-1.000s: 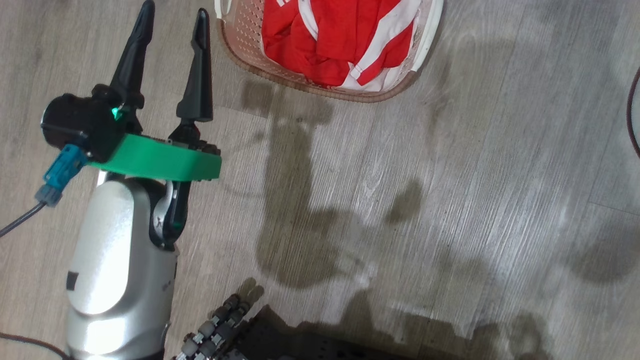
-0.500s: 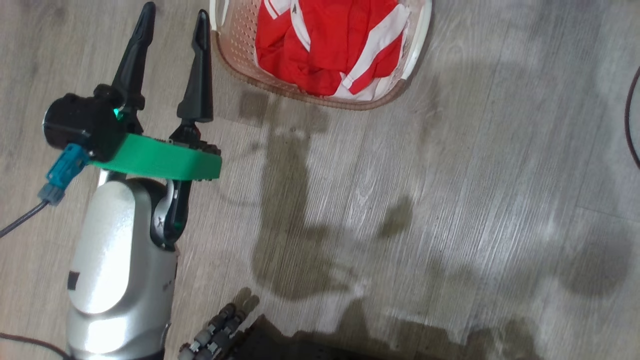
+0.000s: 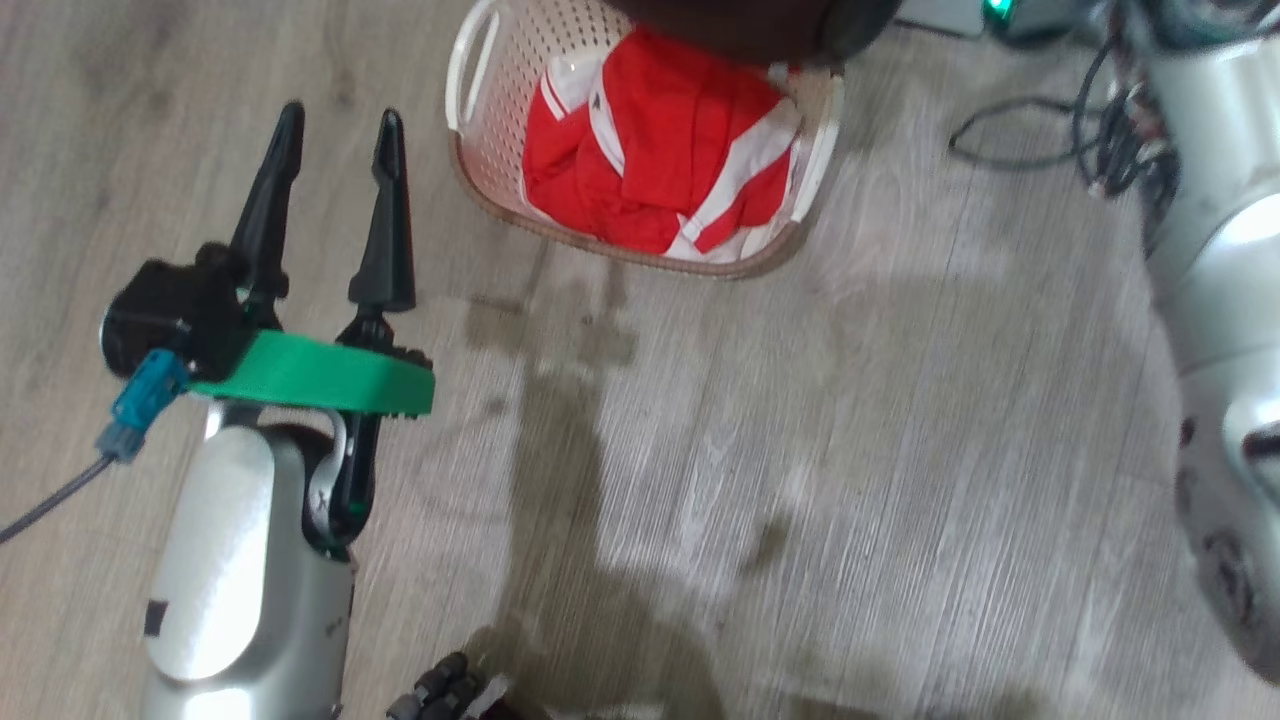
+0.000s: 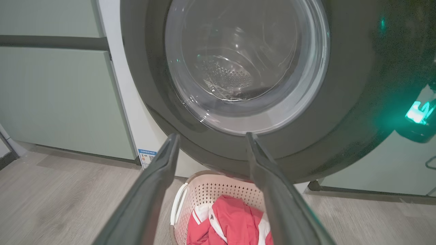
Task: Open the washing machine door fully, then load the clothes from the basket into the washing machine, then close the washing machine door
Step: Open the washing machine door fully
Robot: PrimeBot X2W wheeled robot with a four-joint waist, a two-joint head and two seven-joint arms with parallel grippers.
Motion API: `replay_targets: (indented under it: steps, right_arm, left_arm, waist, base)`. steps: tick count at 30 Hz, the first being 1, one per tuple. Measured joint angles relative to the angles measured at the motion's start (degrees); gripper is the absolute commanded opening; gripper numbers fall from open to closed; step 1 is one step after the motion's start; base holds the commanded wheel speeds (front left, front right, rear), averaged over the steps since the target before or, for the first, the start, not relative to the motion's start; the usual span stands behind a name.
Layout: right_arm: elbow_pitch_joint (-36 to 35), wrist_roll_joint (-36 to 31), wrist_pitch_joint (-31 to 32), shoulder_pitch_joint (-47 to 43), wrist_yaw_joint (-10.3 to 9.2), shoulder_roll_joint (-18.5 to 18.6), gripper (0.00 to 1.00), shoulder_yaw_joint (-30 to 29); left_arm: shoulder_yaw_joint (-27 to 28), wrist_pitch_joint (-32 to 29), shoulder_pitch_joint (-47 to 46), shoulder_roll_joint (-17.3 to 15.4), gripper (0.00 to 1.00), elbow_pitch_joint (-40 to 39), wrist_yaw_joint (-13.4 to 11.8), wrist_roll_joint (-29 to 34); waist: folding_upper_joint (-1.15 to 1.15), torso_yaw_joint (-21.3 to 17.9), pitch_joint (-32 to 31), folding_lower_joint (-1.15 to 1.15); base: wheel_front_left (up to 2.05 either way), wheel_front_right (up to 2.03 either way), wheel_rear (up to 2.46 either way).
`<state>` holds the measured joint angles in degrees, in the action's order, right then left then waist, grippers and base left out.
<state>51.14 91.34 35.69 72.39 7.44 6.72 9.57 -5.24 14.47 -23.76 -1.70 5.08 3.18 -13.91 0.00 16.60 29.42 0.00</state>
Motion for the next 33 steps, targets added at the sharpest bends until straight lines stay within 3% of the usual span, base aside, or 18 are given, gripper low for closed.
replay_targets:
  steps: [15,25,33]
  right_arm:
    - [-8.59,2.68,3.41,-16.84,0.0,-1.27,0.0,4.65]
    - [-10.1,7.28,3.91,-21.41,0.0,-1.6,0.0,11.54]
    - [-11.21,10.61,0.0,-21.52,0.0,-1.85,0.0,19.31]
  left_arm:
    - [1.07,0.0,7.1,-0.03,1.0,2.22,-2.37,-0.82]
    - [0.22,-0.01,9.38,-0.08,1.0,3.41,-3.44,-2.92]
    - [-0.36,-0.01,10.07,-0.09,1.0,3.42,-4.47,-3.74]
  waist:
    - [0.0,5.12,-8.14,0.0]
    - [0.0,10.63,-11.66,0.0]
    - [0.0,13.49,-13.1,0.0]
  base:
    - [0.0,0.0,0.0]
    - [0.0,0.0,0.0]
    - [0.0,0.0,0.0]
